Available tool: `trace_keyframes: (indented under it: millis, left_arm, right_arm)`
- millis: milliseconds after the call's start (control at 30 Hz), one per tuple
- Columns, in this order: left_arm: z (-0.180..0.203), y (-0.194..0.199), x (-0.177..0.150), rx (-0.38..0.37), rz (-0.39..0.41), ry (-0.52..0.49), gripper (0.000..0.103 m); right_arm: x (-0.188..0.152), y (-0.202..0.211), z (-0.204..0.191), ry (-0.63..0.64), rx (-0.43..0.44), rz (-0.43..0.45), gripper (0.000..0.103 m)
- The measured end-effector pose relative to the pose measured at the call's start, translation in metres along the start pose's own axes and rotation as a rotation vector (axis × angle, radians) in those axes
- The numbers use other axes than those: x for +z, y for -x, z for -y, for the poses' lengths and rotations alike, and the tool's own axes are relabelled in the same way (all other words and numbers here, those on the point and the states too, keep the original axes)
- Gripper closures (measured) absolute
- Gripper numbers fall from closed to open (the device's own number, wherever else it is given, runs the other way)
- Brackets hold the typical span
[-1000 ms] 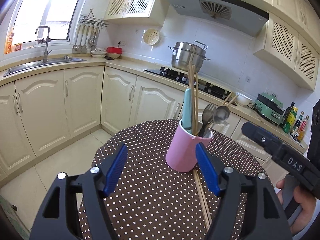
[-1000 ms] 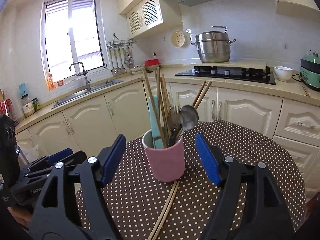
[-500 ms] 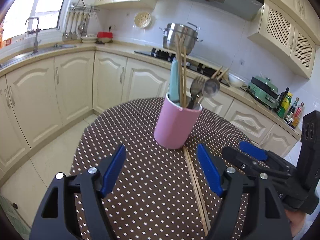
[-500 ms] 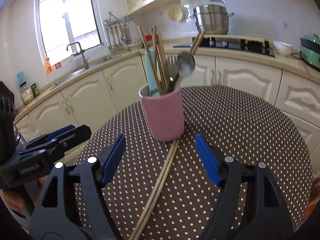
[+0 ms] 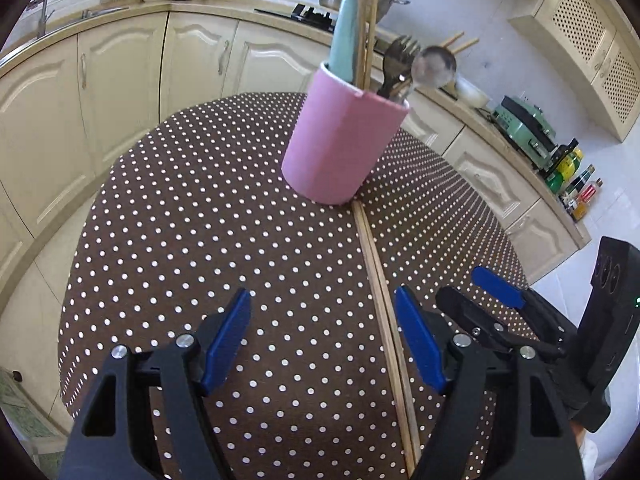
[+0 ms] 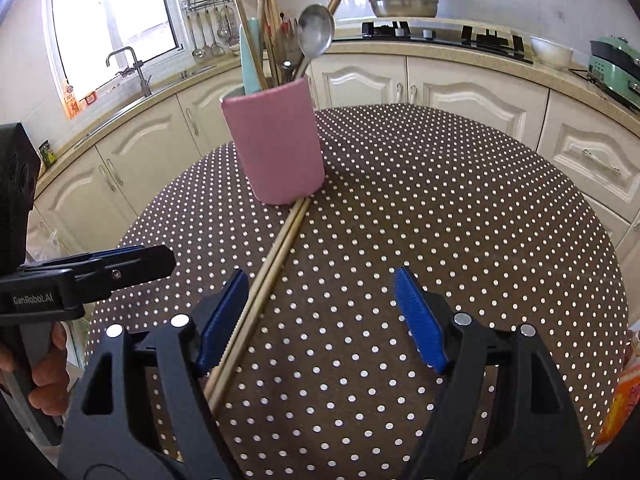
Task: Organize utensils
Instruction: 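Move both open tools back toward the two loose wooden chopsticks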
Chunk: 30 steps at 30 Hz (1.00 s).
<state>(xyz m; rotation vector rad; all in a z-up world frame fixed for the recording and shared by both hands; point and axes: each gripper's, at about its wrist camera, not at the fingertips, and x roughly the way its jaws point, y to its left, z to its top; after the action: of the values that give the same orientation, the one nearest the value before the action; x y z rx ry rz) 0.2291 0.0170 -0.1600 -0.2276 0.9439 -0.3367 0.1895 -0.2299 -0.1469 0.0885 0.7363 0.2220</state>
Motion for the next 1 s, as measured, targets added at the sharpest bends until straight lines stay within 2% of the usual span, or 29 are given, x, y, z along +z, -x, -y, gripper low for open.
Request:
trace_keyframes:
  millis: [100,267,300,500,700,1000]
  left_arm:
    - [0.015,-0.011,-0.002,-0.012,-0.033,-0.043,0.031]
    - [0.045,-0.029,-0.007,0.059,-0.057,-0.184,0.031]
    - [0.049,-0.032,-0.008,0.067,-0.067,-0.198,0.034]
    - [0.051,-0.047,-0.008,0.082,-0.114,-0.194,0.047]
    - [0.059,-0.054,-0.009,0.125,-0.118,-0.224,0.047]
    - [0.076,-0.072,0.008,0.181,-0.156,-0.199,0.046]
  right_arm:
    - [-0.001,-0.004,0.006,-0.024,0.005,-0.015,0.028]
    - [0.001,-0.001,0.018,-0.050,-0.025,0.009,0.027]
    - [0.000,0.001,0.022,-0.057,-0.035,0.015,0.026]
    - [-0.003,0.006,0.036,-0.119,-0.041,0.042,0.026]
    - [-0.001,0.006,0.036,-0.122,-0.045,0.034,0.026]
    - [-0.002,0.007,0.043,-0.151,-0.049,0.040,0.026]
